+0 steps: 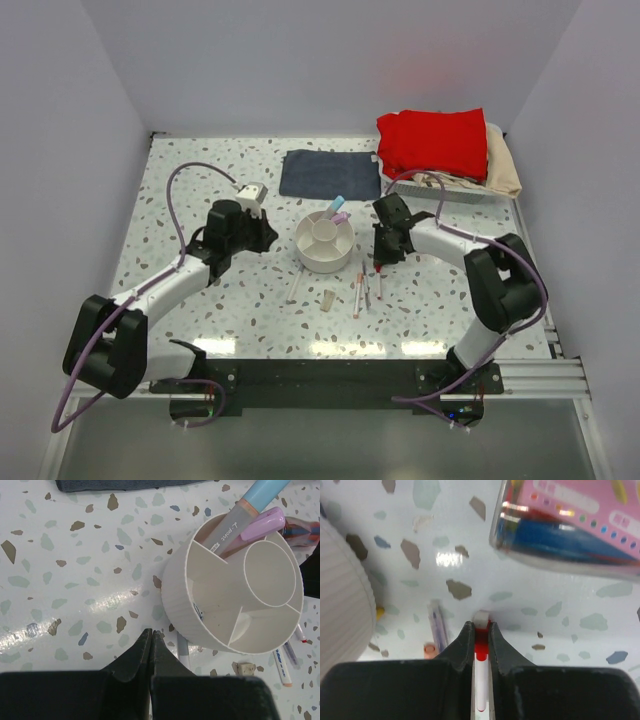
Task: Sort the stationery into containers
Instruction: Pick up the pen from the center of the board, then place the pen in the storage box.
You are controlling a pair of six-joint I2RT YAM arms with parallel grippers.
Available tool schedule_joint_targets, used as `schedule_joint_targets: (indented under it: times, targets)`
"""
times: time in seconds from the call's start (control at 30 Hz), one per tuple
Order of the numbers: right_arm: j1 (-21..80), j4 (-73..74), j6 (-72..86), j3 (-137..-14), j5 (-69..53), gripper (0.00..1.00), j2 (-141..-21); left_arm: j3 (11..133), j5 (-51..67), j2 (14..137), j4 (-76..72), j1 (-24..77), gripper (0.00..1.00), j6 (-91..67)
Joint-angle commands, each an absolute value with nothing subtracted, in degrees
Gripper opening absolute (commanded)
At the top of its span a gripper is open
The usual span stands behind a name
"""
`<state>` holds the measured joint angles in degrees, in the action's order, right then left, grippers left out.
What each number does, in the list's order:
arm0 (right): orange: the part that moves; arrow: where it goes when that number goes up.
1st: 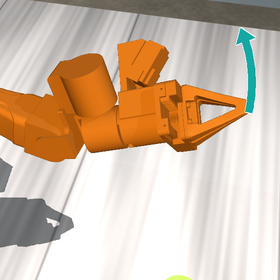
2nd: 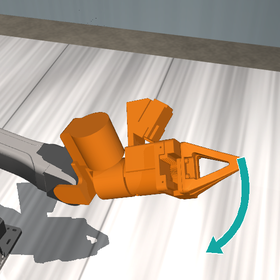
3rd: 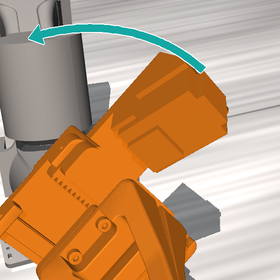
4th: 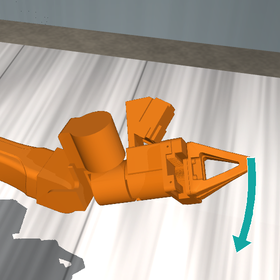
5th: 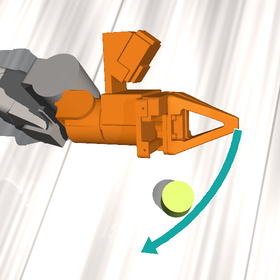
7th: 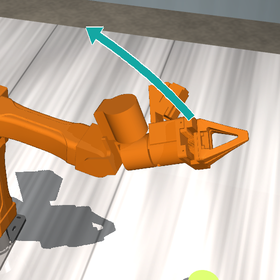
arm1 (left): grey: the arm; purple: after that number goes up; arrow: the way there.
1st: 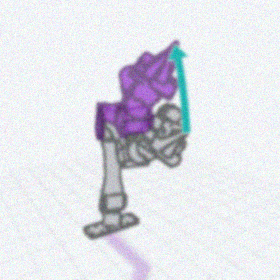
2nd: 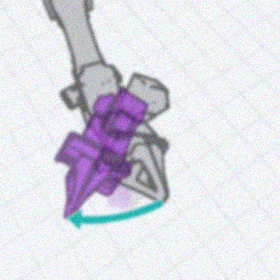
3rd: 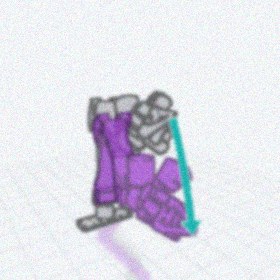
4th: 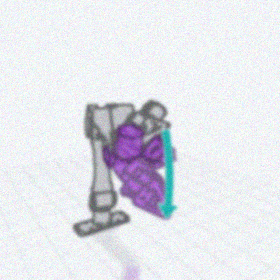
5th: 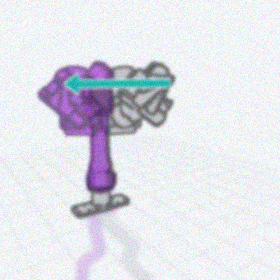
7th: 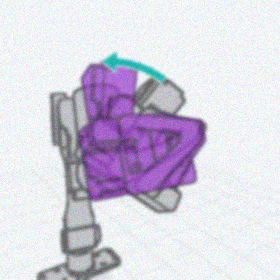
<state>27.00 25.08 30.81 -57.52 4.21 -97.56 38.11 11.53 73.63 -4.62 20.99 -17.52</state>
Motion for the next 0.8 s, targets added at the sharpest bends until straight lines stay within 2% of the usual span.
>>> schedule_joint_targets:
  times: [0.0, 0.13, 0.3, 0.47, 0.63, 0.77]
  targets:
    - [27.1, 27.2, 25.2, -59.1, 2.5, 0.00, -88.1, 36.7, 14.5, 73.2, -6.9, 20.5, 0.00, -17.2]
    - [27.1, 27.8, 19.8, -63.6, 2.4, 0.00, -80.0, 35.4, 14.9, 74.5, -6.9, 20.5, 0.00, -16.6]
    - [27.1, 14.9, 13.2, -63.2, 0.1, 0.00, -69.9, 36.6, 14.9, 77.4, -8.6, 20.5, 0.00, -15.6]
    - [28.5, 1.7, 11.3, -58.9, -2.0, 0.00, -68.5, 39.7, 14.8, 80.2, -5.5, 20.5, 0.00, -12.7]
    - [32.2, -11.5, 7.5, -53.4, 7.5, 0.00, -67.8, 41.5, 12.9, 80.4, -3.3, 20.5, 0.00, -8.2]
    - [34.4, -19.6, 5.3, -51.5, 9.3, 0.00, -69.2, 41.8, 11.3, 80.4, -2.9, 20.4, 0.00, -5.6]
